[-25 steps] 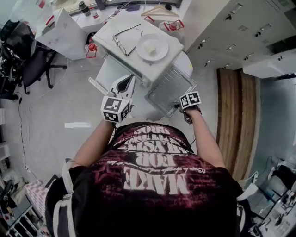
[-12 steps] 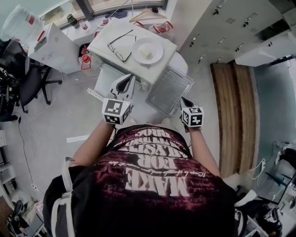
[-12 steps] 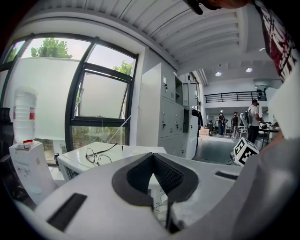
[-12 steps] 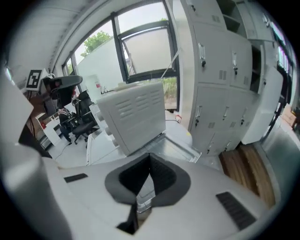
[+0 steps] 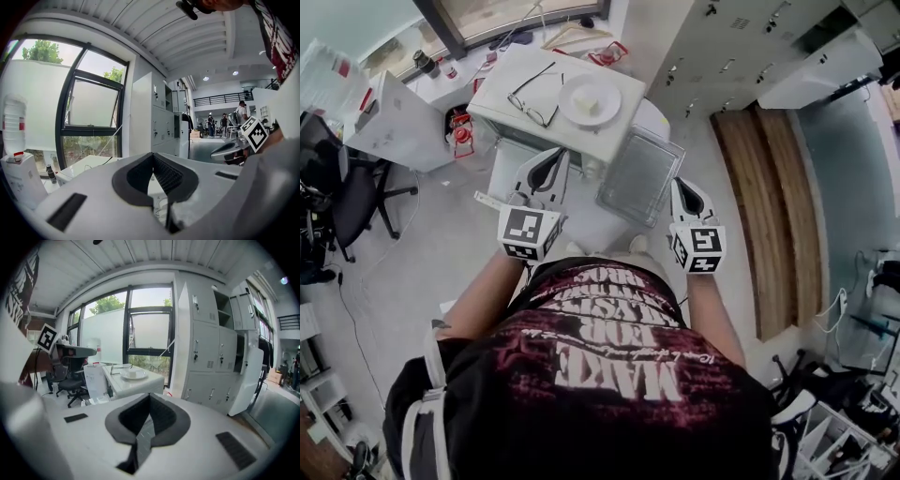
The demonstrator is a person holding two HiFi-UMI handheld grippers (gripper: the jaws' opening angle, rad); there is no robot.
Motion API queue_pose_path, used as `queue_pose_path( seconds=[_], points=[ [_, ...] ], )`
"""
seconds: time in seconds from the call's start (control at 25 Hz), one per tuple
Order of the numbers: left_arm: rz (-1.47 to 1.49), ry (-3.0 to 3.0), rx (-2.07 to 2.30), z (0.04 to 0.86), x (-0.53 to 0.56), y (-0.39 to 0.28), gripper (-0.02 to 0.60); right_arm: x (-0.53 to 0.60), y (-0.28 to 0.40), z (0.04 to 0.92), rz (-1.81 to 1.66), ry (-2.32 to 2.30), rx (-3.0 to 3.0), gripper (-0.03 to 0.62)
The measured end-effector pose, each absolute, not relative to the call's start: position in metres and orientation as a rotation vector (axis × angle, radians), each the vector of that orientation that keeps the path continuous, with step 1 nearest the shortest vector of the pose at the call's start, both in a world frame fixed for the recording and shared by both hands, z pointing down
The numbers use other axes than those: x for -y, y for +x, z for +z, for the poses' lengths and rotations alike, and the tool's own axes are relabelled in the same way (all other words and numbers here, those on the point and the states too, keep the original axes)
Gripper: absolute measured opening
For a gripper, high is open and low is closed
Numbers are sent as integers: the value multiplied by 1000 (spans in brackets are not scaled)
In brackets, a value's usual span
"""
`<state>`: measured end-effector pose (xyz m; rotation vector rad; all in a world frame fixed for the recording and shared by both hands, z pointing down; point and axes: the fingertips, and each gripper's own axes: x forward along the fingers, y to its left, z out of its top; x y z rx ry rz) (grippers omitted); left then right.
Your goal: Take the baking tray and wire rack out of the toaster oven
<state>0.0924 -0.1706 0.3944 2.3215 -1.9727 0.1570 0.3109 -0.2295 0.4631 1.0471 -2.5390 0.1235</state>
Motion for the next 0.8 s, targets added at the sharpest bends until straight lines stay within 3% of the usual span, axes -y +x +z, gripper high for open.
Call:
queue_pose_path(
  seconds=[0.28,0.8],
  points=[
    [126,2387,1972,369,155,108,6,201,306,411,35,1040,2632,3],
    [114,2243,2107,360,125,172,6,185,349,395,-31,808,2722,3]
  ],
)
